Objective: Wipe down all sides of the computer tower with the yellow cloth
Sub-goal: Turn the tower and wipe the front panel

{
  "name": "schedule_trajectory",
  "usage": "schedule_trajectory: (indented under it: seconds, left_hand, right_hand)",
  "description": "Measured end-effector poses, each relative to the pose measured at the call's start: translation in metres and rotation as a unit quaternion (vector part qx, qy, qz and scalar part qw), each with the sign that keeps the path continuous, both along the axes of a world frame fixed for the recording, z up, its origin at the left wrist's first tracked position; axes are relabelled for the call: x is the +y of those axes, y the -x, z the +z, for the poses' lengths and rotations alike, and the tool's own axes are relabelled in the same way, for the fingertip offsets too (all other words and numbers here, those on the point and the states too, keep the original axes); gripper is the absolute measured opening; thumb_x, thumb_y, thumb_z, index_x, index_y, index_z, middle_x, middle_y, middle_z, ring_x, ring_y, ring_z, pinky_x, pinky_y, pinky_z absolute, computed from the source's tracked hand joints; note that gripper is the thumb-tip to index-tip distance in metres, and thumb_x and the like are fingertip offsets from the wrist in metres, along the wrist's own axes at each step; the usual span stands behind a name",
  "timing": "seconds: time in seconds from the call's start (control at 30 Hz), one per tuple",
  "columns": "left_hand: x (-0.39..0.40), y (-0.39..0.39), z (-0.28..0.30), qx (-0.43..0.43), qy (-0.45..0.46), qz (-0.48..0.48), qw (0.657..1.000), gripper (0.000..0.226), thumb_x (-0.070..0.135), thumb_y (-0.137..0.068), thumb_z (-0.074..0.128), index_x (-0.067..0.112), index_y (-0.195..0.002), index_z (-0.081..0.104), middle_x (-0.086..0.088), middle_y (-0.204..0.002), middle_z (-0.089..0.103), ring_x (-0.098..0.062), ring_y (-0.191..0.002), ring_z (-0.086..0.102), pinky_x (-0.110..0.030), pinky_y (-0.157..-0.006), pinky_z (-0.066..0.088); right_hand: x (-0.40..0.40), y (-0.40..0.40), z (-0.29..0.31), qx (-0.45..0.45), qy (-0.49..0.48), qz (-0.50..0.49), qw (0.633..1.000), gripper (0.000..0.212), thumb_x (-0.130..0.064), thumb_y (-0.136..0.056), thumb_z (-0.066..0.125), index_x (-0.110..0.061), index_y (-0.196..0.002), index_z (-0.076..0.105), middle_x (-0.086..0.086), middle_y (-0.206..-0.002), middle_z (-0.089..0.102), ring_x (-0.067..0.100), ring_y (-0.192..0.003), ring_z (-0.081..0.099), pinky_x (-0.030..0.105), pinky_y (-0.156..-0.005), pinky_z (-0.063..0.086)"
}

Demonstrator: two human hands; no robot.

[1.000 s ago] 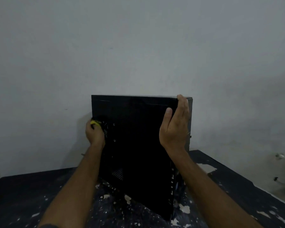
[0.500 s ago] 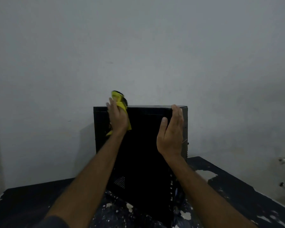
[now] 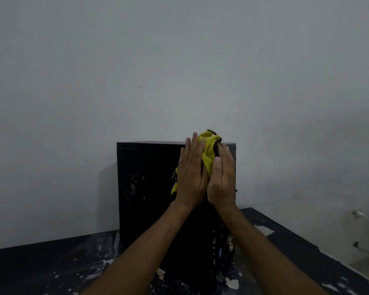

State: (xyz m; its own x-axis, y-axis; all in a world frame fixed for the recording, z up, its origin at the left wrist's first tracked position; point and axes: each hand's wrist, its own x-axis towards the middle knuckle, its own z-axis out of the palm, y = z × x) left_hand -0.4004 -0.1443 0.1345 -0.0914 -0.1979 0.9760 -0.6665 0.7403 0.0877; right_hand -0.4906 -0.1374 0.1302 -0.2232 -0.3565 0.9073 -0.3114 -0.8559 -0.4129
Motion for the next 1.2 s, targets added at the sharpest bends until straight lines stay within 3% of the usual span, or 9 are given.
schedule_trajectory:
  seconds: [0.13, 0.23, 0.33, 0.43, 0.6, 0.73, 0.9, 1.03, 1.2]
  left_hand:
    - [0.013, -0.022, -0.047, -0.127, -0.018, 0.031, 0.991, 0.068, 0.031, -0.104, 0.038, 0.007, -0.163, 0.015, -0.01, -0.173, 0.005, -0.032, -0.159, 0.002, -0.061, -0.125, 0.014]
    - [0.024, -0.013, -0.07, -0.108, -0.048, 0.052, 0.992, 0.082, 0.034, -0.098, 0.048, 0.004, -0.163, 0.009, -0.013, -0.172, -0.001, -0.032, -0.159, -0.001, -0.062, -0.125, 0.012]
    - [0.033, 0.005, -0.076, -0.071, -0.075, 0.104, 0.989, 0.107, 0.039, -0.088, 0.068, 0.005, -0.163, 0.0, -0.015, -0.171, -0.009, -0.035, -0.158, -0.008, -0.063, -0.125, 0.002]
    - [0.032, 0.018, -0.077, -0.046, -0.099, 0.169, 0.98, 0.118, 0.053, -0.082, 0.066, 0.012, -0.164, -0.009, -0.015, -0.171, -0.013, -0.038, -0.157, -0.011, -0.065, -0.124, 0.004]
    - [0.032, 0.021, -0.074, -0.025, -0.123, 0.154, 0.98, 0.117, 0.051, -0.084, 0.064, 0.02, -0.162, -0.016, -0.008, -0.171, -0.016, -0.035, -0.157, -0.014, -0.064, -0.125, 0.007]
    - [0.039, 0.001, -0.076, -0.022, -0.11, 0.121, 0.986, 0.116, 0.046, -0.085, 0.067, 0.023, -0.162, -0.016, -0.006, -0.173, -0.009, -0.032, -0.158, -0.013, -0.063, -0.125, 0.004]
    - [0.064, -0.063, -0.081, 0.001, -0.063, 0.061, 0.996, 0.109, 0.045, -0.081, 0.058, 0.027, -0.164, -0.01, 0.005, -0.173, -0.005, -0.028, -0.16, 0.001, -0.057, -0.127, 0.005]
    - [0.092, -0.132, -0.085, 0.057, -0.088, 0.078, 0.991, 0.101, 0.04, -0.078, 0.055, 0.017, -0.165, 0.009, -0.006, -0.169, 0.023, -0.028, -0.152, 0.031, -0.061, -0.116, 0.034]
    - [0.121, -0.204, -0.088, 0.113, -0.129, 0.119, 0.978, 0.088, 0.043, -0.085, 0.046, 0.022, -0.164, 0.014, 0.012, -0.159, 0.033, -0.003, -0.129, 0.044, -0.04, -0.098, 0.052]
  right_hand:
    - [-0.001, 0.007, 0.008, -0.036, 0.009, 0.013, 0.999, 0.047, -0.026, -0.107, 0.03, -0.01, -0.143, 0.056, 0.003, -0.147, 0.054, 0.014, -0.142, 0.042, 0.034, -0.121, 0.032]
    - [-0.009, 0.008, 0.006, -0.111, -0.002, -0.003, 0.994, 0.042, -0.026, -0.108, 0.033, -0.01, -0.135, 0.06, 0.003, -0.134, 0.059, 0.015, -0.129, 0.051, 0.028, -0.112, 0.041]
    - [-0.027, 0.028, -0.009, -0.228, -0.137, -0.023, 0.964, 0.036, -0.026, -0.107, 0.04, -0.015, -0.137, 0.056, 0.003, -0.135, 0.055, 0.019, -0.128, 0.051, 0.037, -0.11, 0.044]
    - [-0.056, 0.058, -0.03, -0.166, -0.303, 0.004, 0.938, 0.046, -0.035, -0.106, 0.041, -0.013, -0.146, 0.046, 0.007, -0.146, 0.048, 0.026, -0.138, 0.043, 0.042, -0.115, 0.038]
    - [-0.07, 0.071, -0.039, -0.078, -0.355, 0.08, 0.928, 0.039, -0.029, -0.111, 0.033, -0.006, -0.106, 0.065, 0.006, -0.096, 0.065, 0.016, -0.086, 0.062, 0.024, -0.065, 0.045]
    - [-0.06, 0.057, -0.05, -0.108, -0.327, 0.038, 0.938, 0.042, -0.03, -0.109, 0.036, -0.007, -0.086, 0.062, 0.013, -0.086, 0.067, 0.028, -0.08, 0.064, 0.039, -0.068, 0.051]
    - [-0.016, 0.018, -0.067, -0.115, -0.178, -0.042, 0.976, 0.042, -0.025, -0.11, 0.043, -0.011, -0.071, 0.05, 0.003, -0.063, 0.049, 0.01, -0.056, 0.042, 0.032, -0.053, 0.033]
    - [0.002, -0.025, -0.076, -0.084, -0.088, -0.028, 0.992, 0.036, -0.029, -0.109, 0.041, -0.016, -0.076, 0.046, 0.001, -0.069, 0.047, 0.019, -0.064, 0.046, 0.034, -0.058, 0.037]
    - [0.029, -0.094, -0.08, -0.038, -0.034, 0.015, 0.999, 0.024, -0.033, -0.109, 0.033, -0.02, -0.095, 0.047, 0.001, -0.086, 0.049, 0.02, -0.076, 0.046, 0.031, -0.067, 0.038]
